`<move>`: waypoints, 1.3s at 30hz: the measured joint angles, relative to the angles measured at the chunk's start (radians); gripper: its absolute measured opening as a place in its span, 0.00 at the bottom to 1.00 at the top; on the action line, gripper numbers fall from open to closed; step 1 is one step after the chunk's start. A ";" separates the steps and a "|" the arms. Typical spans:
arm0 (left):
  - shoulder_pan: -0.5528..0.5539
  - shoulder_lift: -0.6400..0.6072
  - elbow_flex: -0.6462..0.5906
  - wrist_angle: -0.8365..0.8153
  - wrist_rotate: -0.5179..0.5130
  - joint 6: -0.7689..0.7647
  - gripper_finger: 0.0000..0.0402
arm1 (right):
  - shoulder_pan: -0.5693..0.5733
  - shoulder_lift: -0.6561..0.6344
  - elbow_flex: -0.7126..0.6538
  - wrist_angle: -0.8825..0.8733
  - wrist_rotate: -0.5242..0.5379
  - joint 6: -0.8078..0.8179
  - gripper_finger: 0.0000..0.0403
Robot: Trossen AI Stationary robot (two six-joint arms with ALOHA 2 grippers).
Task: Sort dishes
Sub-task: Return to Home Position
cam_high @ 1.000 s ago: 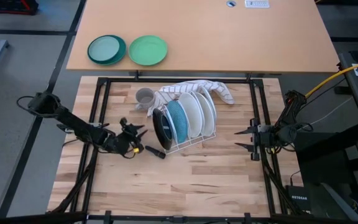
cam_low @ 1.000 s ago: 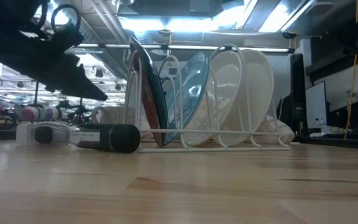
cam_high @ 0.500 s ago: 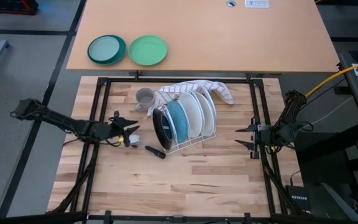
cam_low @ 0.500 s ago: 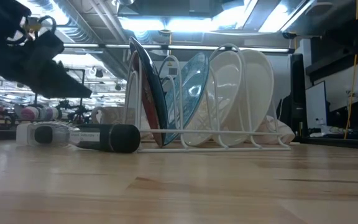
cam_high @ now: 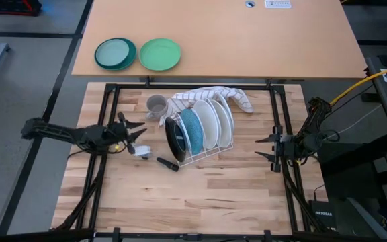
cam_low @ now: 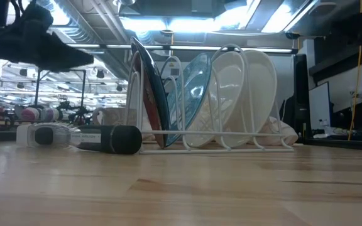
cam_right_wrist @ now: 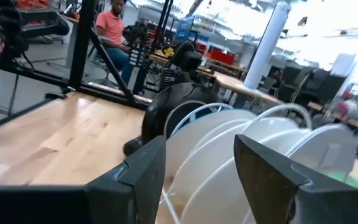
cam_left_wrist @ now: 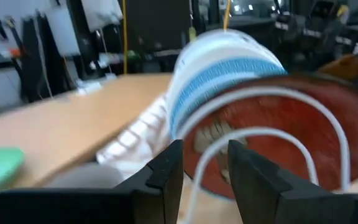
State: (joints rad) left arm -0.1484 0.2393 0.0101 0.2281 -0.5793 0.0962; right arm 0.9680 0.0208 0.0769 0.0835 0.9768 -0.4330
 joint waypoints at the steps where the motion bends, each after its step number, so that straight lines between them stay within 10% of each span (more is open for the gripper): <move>1: 0.006 -0.024 0.000 -0.001 0.000 0.022 0.29 | 0.000 0.000 0.000 0.005 0.000 -0.021 0.48; 10: 0.047 -0.234 0.000 -0.049 -0.008 0.145 0.29 | 0.000 0.000 0.000 0.013 0.027 -0.047 0.48; 39: 0.053 -0.233 0.000 -0.159 -0.038 0.061 0.29 | 0.000 0.001 0.001 -0.052 0.112 -0.047 0.48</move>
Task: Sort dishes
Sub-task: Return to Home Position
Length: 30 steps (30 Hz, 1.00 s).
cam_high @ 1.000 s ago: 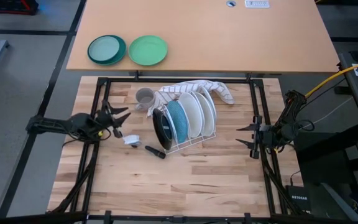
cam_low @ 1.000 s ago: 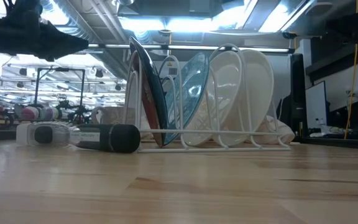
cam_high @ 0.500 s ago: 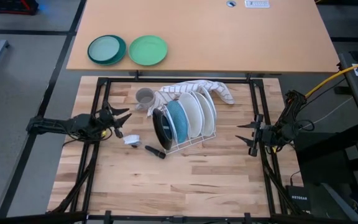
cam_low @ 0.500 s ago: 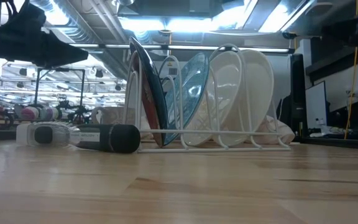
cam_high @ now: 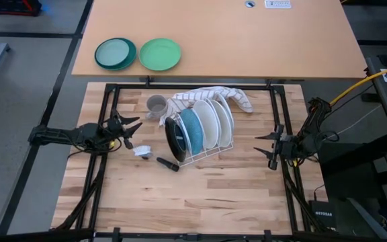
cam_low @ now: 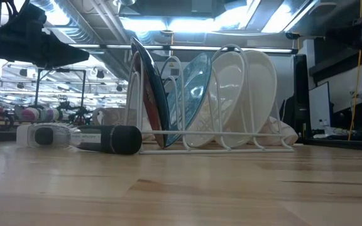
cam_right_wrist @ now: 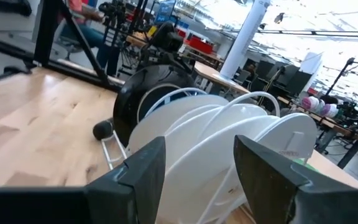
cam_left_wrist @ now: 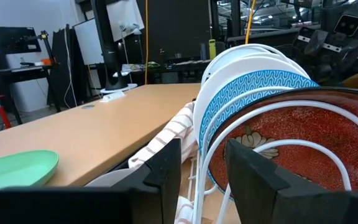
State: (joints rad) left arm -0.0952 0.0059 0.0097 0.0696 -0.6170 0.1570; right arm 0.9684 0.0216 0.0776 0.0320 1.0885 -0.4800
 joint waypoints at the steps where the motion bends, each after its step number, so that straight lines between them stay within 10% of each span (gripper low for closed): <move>1: 0.000 0.000 0.000 0.000 0.000 0.000 0.29 | 0.000 0.000 0.000 -0.013 0.000 0.000 0.48; 30: 0.000 0.000 0.000 -0.001 0.000 0.000 0.29 | 0.000 0.000 0.000 -0.164 -0.001 -0.001 0.48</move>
